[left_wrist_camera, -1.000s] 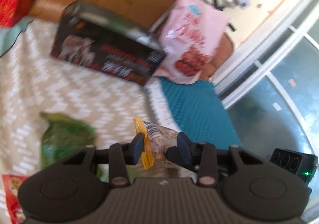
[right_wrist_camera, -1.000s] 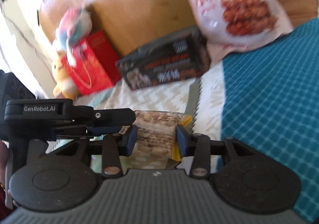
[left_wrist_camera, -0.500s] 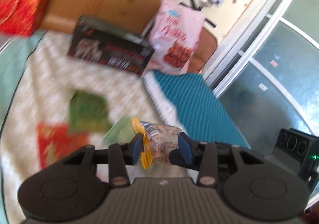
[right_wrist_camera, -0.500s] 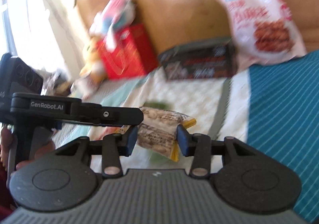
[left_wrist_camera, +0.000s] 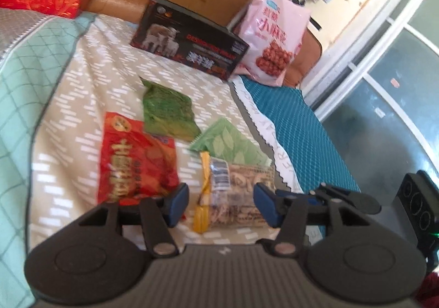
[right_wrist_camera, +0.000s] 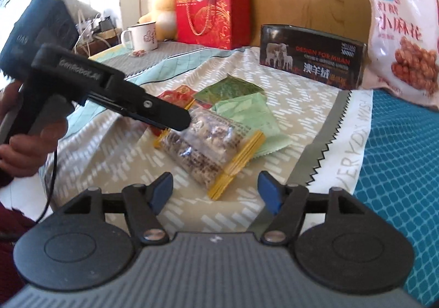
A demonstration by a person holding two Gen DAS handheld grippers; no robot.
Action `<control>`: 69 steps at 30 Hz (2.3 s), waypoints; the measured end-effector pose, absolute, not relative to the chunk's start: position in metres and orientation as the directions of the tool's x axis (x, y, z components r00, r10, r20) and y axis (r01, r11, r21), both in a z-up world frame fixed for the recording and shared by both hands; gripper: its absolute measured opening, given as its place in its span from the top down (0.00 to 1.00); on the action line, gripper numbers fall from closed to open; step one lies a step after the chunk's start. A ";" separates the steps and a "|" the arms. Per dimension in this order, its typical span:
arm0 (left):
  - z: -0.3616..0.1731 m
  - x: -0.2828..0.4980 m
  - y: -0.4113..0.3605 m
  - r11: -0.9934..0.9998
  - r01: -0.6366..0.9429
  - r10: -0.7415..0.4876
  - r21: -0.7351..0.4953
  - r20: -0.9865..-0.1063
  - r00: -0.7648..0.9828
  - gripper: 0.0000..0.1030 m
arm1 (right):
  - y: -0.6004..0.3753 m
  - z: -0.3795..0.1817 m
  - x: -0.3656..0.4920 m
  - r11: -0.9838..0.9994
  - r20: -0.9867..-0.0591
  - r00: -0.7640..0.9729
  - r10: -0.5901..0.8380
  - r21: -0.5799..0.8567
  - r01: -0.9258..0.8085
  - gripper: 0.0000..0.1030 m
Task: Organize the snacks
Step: 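Carry the nut bag over the tin box and release it, then grasp the dark green packet with the left gripper, then lower the dark green packet into the tin box and release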
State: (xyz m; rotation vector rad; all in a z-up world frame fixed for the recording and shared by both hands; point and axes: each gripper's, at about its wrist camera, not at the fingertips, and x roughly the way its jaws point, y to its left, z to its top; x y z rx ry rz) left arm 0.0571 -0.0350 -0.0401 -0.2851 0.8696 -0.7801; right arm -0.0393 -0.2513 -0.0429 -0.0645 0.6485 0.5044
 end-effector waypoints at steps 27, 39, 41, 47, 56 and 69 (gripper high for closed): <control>0.058 0.257 -0.109 0.765 0.474 -0.643 -0.436 -0.472 0.603 0.62 | -0.285 0.034 0.172 0.935 -0.425 0.837 0.344 0.079 -0.345 0.74; 0.035 0.258 -0.075 0.779 0.434 -0.624 -0.452 -0.487 0.612 0.45 | -0.309 0.020 0.186 0.968 -0.426 0.872 0.241 0.172 -0.183 0.50; 0.032 0.240 -0.056 0.766 0.429 -0.640 -0.479 -0.502 0.582 0.44 | -0.318 0.017 0.158 0.936 -0.421 0.845 0.330 0.261 -0.236 0.50; -0.011 0.197 -0.024 0.777 0.391 -0.629 -0.494 -0.636 0.446 0.44 | -0.313 -0.028 0.107 0.802 -0.534 0.618 0.577 0.516 -0.301 0.52; -0.043 0.180 -0.029 0.711 0.342 -0.701 -0.614 -0.580 0.415 0.66 | -0.285 -0.050 0.113 0.768 -0.522 0.595 0.611 0.574 -0.284 0.72; 0.026 0.187 -0.033 0.666 0.435 -0.738 -0.606 -0.450 0.503 0.77 | -0.293 0.008 0.118 0.780 -0.348 0.761 0.548 0.542 -0.313 0.86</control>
